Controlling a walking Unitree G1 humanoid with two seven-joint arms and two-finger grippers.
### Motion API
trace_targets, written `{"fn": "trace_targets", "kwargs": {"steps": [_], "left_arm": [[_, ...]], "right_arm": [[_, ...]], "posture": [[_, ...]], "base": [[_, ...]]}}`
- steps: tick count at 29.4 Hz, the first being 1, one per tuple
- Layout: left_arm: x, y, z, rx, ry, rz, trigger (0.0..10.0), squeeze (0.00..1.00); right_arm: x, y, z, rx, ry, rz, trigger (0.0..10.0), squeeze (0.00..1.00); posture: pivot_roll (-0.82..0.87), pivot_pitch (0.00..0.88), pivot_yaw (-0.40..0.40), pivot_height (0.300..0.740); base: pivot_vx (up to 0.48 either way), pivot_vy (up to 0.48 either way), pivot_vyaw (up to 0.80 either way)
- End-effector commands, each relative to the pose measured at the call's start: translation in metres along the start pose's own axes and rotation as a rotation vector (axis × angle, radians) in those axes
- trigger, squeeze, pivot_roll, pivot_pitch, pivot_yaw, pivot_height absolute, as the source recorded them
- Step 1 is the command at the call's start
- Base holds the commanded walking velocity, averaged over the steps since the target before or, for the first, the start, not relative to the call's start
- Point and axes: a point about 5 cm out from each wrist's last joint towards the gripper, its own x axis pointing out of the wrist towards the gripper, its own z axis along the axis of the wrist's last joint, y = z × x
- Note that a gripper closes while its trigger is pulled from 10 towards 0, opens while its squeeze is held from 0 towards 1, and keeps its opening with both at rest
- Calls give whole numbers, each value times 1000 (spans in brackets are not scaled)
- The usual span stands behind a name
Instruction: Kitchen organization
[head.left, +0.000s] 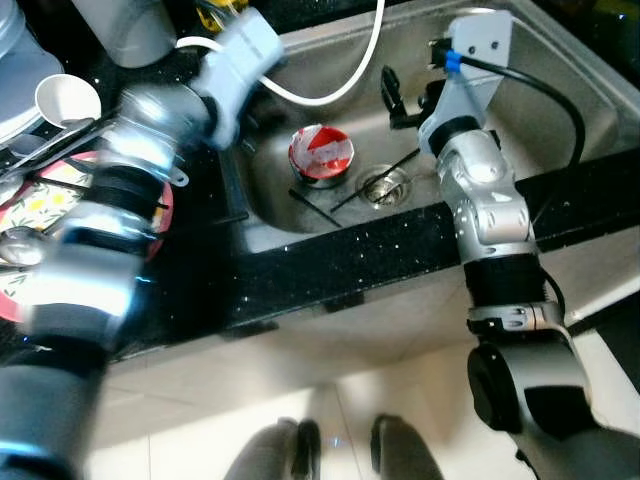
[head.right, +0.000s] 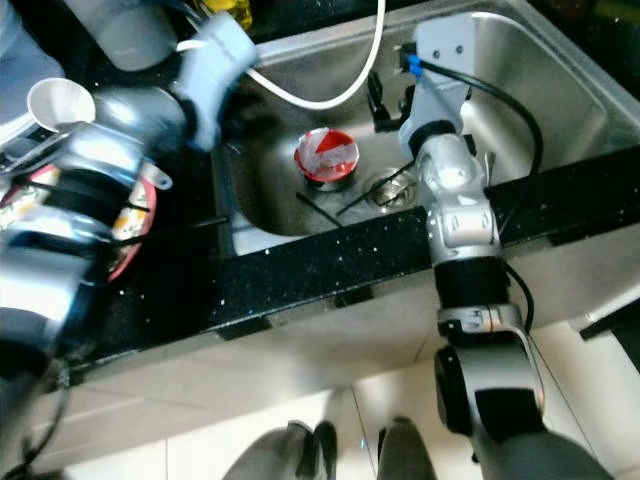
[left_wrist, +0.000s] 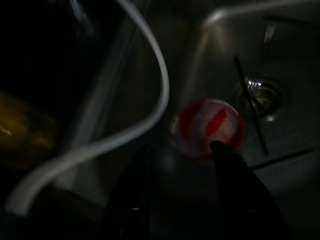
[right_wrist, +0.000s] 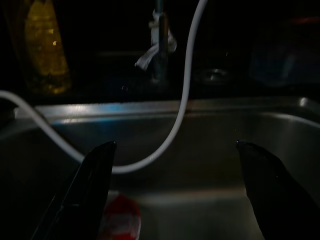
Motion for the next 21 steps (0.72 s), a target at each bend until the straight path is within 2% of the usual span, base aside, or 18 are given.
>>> {"fn": "trace_targets", "kwargs": {"steps": [1,3,5,6,10,11,12,14,16,17,21], "left_arm": [[-18,4,3,64,18,-49,10000,0],[-36,7,10,112,20,-74,10000,0],[-50,3,14,110,15,-112,10000,0],[-50,3,14,110,15,-112,10000,0],[-84,-21,17,125,35,-245,10000,0],[-84,-21,17,125,35,-245,10000,0],[-101,-30,17,124,56,-296,10000,0],[-115,-37,19,110,69,-338,10000,0],[-133,-46,21,117,121,-391,10000,0],[-133,-46,21,117,121,-391,10000,0],[-152,-58,25,104,185,-453,10000,0]], "right_arm": [[1,4,8,11,-45,12,10000,0],[1,3,12,12,-62,7,10000,0],[0,2,13,15,-67,4,10000,0],[0,2,13,15,-67,4,10000,0],[-3,0,11,16,-68,2,10000,0],[-3,0,11,16,-68,2,10000,0],[-5,-1,10,15,-65,2,10000,0],[-6,-3,8,12,-61,2,10000,0],[-7,-5,6,9,-54,0,10000,0],[-7,-5,6,9,-54,0,10000,0],[-7,-5,3,12,-45,0,10000,0]], "posture": [[80,261,159,740],[105,255,158,740],[117,234,161,740],[117,234,161,740],[120,218,163,740],[120,218,163,740],[132,205,163,740],[148,202,162,740],[161,202,158,740],[161,202,158,740],[180,196,151,740]], "base": [[0,0,0],[0,0,0],[0,0,0],[0,0,0],[0,0,0],[0,0,0],[0,0,0],[0,0,0],[0,0,0],[0,0,0],[0,0,0]]}}
